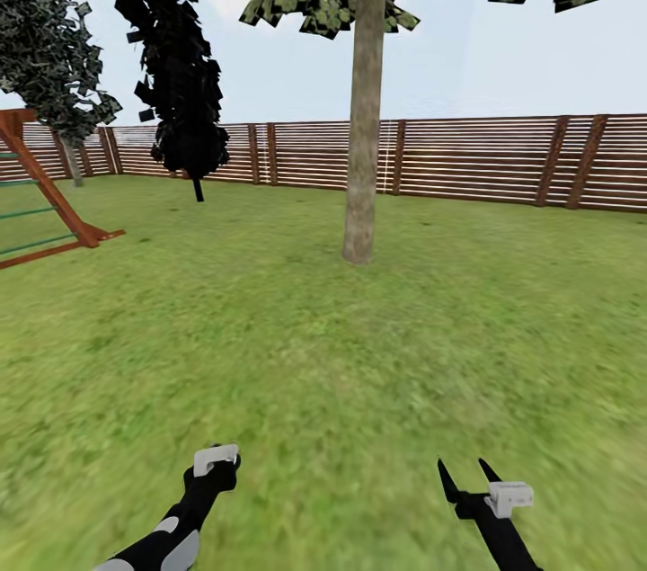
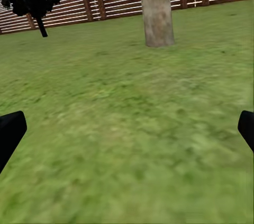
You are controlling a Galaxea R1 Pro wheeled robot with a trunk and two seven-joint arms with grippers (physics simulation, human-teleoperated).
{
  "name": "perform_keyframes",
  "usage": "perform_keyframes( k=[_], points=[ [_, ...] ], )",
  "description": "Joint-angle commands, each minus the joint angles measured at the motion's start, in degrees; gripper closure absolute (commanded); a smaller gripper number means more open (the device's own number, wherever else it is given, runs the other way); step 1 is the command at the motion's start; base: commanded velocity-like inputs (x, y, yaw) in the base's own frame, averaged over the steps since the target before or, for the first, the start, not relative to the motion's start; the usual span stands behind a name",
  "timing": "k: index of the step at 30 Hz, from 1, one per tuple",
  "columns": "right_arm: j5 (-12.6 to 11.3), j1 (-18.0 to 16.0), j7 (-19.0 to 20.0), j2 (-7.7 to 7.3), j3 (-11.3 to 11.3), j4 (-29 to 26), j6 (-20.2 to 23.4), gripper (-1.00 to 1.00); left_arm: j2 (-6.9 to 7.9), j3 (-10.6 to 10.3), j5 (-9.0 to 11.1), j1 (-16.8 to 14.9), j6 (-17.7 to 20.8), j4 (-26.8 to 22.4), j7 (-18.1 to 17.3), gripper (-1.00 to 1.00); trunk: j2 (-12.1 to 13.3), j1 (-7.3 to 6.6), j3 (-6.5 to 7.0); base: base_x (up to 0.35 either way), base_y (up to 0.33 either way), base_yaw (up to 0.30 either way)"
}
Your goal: In the garden, pick up the pesticide atomizer on the floor and spray pesticide onto both trees until each tree trunk is fully covered.
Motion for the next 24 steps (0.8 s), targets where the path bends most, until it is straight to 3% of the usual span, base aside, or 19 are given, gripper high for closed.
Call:
perform_keyframes(
  k=[1, 24],
  points=[
    [0.0, 0.0, 0.0, 0.00, 0.0, 0.0, 0.0, -1.00, 0.00, 0.0, 0.0, 0.0, 0.0, 0.0, 0.0, 1.00, 0.0, 0.00, 0.00, 0.338, 0.000, 0.000],
    [0.0, 0.0, 0.0, 0.00, 0.0, 0.0, 0.0, -1.00, 0.00, -0.1, 0.0, 0.0, 0.0, 0.0, 0.0, 1.00, 0.0, 0.00, 0.00, 0.338, 0.000, 0.000]
  ],
)
